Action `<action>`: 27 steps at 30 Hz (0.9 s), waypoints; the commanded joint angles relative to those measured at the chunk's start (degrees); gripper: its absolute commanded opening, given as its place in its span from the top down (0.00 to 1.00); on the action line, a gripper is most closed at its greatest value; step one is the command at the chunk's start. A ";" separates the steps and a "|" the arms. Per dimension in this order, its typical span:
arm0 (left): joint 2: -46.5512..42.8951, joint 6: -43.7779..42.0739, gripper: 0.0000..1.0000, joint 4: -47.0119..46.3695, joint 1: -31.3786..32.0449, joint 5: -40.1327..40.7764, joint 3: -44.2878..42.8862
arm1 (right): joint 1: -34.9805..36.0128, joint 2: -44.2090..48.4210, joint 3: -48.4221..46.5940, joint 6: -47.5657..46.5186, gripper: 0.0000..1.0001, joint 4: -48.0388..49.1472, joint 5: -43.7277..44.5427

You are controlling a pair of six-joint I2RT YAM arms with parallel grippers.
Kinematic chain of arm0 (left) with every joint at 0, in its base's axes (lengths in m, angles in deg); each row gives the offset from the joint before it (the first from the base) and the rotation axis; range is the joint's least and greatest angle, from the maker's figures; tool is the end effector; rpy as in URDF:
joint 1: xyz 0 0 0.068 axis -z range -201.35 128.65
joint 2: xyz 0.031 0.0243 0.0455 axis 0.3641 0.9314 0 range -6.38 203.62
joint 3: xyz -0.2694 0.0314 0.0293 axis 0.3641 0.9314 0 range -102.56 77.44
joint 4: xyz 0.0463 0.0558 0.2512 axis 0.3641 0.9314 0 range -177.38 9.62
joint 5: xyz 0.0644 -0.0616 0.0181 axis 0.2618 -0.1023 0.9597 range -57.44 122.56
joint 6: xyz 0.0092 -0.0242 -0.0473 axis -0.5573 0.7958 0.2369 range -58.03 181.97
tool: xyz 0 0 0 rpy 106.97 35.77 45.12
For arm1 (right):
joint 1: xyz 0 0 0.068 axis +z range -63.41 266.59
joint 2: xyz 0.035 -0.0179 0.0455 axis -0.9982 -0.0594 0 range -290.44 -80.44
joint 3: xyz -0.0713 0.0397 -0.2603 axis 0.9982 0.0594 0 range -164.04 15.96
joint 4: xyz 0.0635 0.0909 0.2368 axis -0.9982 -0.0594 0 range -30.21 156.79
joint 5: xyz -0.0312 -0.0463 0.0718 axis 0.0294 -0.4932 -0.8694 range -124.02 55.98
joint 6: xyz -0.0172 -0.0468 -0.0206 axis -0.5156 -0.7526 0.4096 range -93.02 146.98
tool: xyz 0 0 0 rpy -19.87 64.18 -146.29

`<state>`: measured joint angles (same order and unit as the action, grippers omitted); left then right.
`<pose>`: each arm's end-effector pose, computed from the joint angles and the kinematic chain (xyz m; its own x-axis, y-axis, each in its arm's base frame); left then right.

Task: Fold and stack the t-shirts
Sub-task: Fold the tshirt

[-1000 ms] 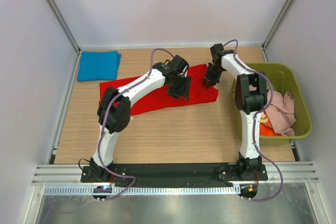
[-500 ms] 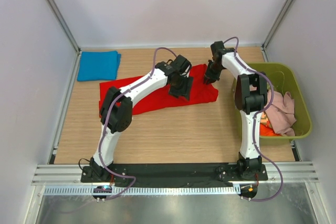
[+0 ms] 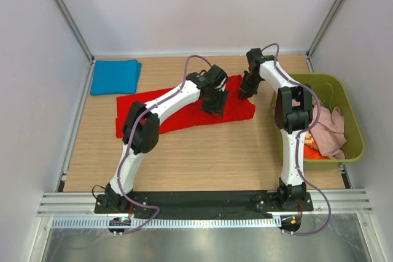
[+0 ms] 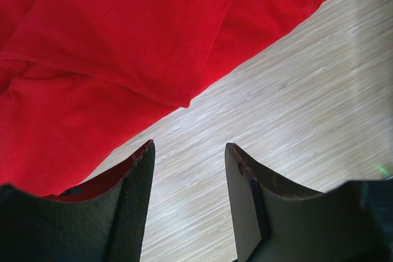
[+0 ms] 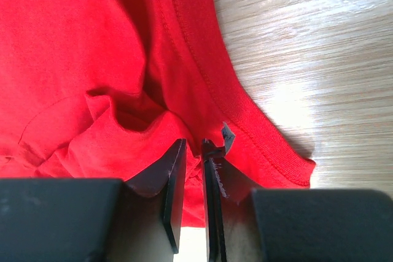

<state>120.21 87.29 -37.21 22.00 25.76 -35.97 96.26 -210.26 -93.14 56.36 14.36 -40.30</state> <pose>0.3451 -0.3317 0.2303 -0.8955 0.2614 -0.3601 0.3731 0.8821 -0.2874 0.4638 0.0829 0.1809 -0.9193 0.3382 -0.2012 0.2903 0.9280 0.2336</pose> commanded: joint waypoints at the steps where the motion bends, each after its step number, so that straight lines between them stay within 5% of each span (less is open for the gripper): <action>1: 0.42 -0.98 0.50 0.89 0.59 0.48 -2.70 | -0.09 2.29 -0.76 -1.00 0.76 -0.66 0.05; 7: 0.86 -1.06 0.51 1.24 0.77 0.66 -3.23 | 0.00 2.99 0.12 -0.82 0.79 0.04 0.22; 12: 1.56 -1.15 0.53 1.33 1.21 1.09 -3.49 | 0.00 3.52 -0.32 -0.73 0.98 -1.01 0.22; 27: 7.80 -2.82 0.60 -0.34 2.97 9.44 -8.58 | 0.00 3.79 -2.87 1.20 0.99 -4.00 -3.12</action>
<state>126.50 85.46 -36.95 24.78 31.96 -41.06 96.26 -210.24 -93.67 56.84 11.35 -41.85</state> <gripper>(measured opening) 0.416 0.028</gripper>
